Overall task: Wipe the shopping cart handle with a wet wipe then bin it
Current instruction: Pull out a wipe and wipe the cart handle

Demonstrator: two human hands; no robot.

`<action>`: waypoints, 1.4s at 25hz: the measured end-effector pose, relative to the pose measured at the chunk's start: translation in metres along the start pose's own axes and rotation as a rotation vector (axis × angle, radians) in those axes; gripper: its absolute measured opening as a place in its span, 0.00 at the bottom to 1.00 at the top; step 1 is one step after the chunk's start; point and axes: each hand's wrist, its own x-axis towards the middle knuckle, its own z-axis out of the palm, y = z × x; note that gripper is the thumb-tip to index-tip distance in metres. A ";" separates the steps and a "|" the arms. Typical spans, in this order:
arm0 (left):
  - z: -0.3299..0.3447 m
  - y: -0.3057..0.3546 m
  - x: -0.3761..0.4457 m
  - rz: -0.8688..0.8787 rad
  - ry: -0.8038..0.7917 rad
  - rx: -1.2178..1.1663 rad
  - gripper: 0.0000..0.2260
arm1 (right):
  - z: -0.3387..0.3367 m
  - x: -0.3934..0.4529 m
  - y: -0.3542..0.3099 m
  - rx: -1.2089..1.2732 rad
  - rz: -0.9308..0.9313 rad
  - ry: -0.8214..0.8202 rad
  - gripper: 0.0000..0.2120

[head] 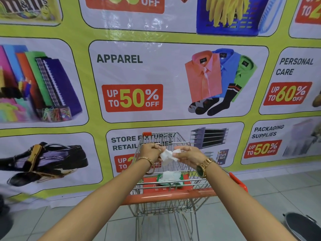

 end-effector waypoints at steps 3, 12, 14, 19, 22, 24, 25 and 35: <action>0.001 0.000 -0.006 0.045 -0.004 0.042 0.13 | 0.002 -0.009 0.003 -0.336 -0.056 0.001 0.21; -0.015 0.000 -0.023 0.328 -0.059 0.510 0.09 | -0.012 -0.018 0.007 -0.749 -0.249 0.206 0.15; -0.016 -0.001 -0.027 0.360 -0.067 0.649 0.11 | -0.008 -0.024 0.006 -0.831 -0.299 0.201 0.19; -0.025 -0.003 -0.034 0.274 0.063 0.586 0.09 | -0.010 -0.033 0.001 -0.598 -0.389 0.299 0.13; -0.029 0.000 -0.037 0.174 0.092 0.399 0.06 | -0.011 -0.041 -0.002 -0.491 -0.388 0.261 0.13; -0.030 0.001 -0.038 0.054 0.061 0.239 0.12 | -0.010 -0.042 -0.003 -0.422 -0.382 0.228 0.18; -0.029 0.003 -0.040 -0.014 0.042 0.134 0.13 | -0.010 -0.041 -0.001 -0.389 -0.365 0.231 0.18; -0.033 -0.023 -0.070 -0.262 -0.403 0.184 0.18 | -0.016 -0.051 0.019 -0.289 -0.018 0.290 0.18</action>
